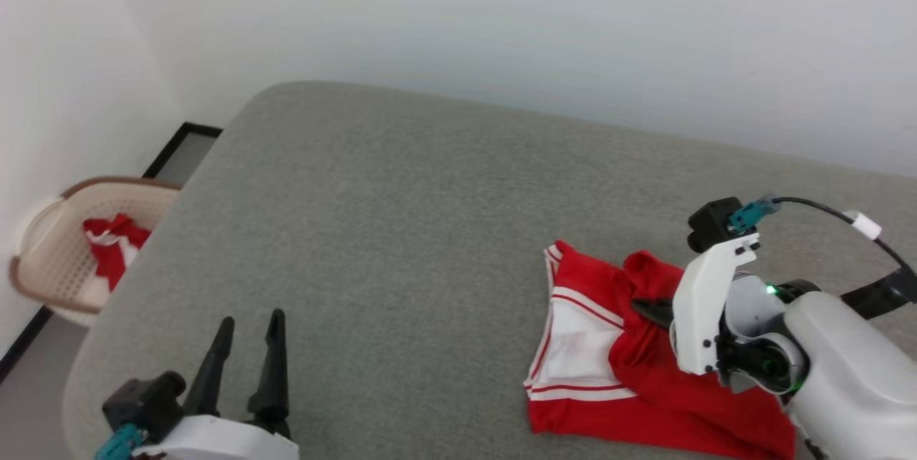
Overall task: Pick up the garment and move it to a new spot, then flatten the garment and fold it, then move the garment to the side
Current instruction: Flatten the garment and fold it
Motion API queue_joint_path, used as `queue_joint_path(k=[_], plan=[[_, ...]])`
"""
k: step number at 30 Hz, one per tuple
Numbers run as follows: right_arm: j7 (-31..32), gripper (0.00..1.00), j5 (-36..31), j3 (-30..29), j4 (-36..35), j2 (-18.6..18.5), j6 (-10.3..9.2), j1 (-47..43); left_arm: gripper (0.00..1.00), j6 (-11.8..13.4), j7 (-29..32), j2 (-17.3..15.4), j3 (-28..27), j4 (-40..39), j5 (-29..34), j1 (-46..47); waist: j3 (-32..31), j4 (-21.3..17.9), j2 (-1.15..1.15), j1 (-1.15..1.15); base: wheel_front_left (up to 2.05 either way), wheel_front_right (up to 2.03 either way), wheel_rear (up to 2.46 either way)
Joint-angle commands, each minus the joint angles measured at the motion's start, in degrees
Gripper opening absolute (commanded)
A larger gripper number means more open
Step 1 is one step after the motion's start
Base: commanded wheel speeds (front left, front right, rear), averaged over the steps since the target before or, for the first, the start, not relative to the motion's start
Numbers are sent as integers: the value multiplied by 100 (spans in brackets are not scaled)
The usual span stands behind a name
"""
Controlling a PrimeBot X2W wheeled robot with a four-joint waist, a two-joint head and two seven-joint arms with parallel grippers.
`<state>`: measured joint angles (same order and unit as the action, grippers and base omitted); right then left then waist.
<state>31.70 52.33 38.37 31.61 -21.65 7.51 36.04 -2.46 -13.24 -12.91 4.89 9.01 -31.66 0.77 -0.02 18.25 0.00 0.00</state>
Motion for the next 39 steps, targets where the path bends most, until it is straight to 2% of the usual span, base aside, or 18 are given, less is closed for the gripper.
queue_joint_path(k=[1, 8, 9, 10, 11, 12, 13, 17, 27, 32, 39], plan=[[-57, 0, -4, 59, 103, 85, -5, 62, 100, -28, -27, 26, 22, 44, 18, 83, 86, 155, 0, 0, 0, 0, 0], [-231, 0, 35, 427, 748, 399, -4, 267, 100, -76, -92, 102, 47, 270, 2, 267, 149, 257, 0, 0, 0, 0, 0], [-287, 10, 50, 470, 799, 431, -5, 313, 100, -86, -102, 100, 51, 297, 15, 282, 155, 247, 0, 0, 0, 0, 0], [-336, 31, 54, 540, 821, 460, -5, 367, 100, -89, -109, 104, 48, 329, 28, 295, 162, 229, 0, 0, 0, 0, 0], [-385, 47, 74, 631, 798, 497, -4, 403, 100, -85, -118, 112, 36, 355, 31, 314, 168, 198, 0, 0, 0, 0, 0], [-441, 97, 106, 692, 815, 509, -5, 432, 100, -83, -126, 110, 14, 369, 28, 327, 178, 157, 0, 0, 0, 0, 0], [-477, 100, 124, 759, 856, 497, -5, 465, 100, -85, -128, 108, -6, 386, 29, 345, 188, 116, 0, 0, 0, 0, 0], [-601, 100, 324, 978, 800, 567, -5, 597, 100, -97, -155, 100, -85, 428, 31, 359, 209, -73, 0, 0, 0, 0, 0], [-1161, 100, 890, 1392, -13, 269, -4, 760, 100, -117, -188, 108, -254, 374, 97, 260, 176, -671, 0, 0, 0, 0, 0], [-1664, 100, 1056, 1458, -495, -56, -5, 703, 100, -124, -191, 103, -301, 301, 203, 220, 134, -1003, 0, 0, 0, 0, 0], [-2630, 100, 989, 1375, -813, -666, -5, 399, 100, -112, -186, 75, -380, 216, 348, 77, -40, -1393, 0, 0, 0, 0, 0]])
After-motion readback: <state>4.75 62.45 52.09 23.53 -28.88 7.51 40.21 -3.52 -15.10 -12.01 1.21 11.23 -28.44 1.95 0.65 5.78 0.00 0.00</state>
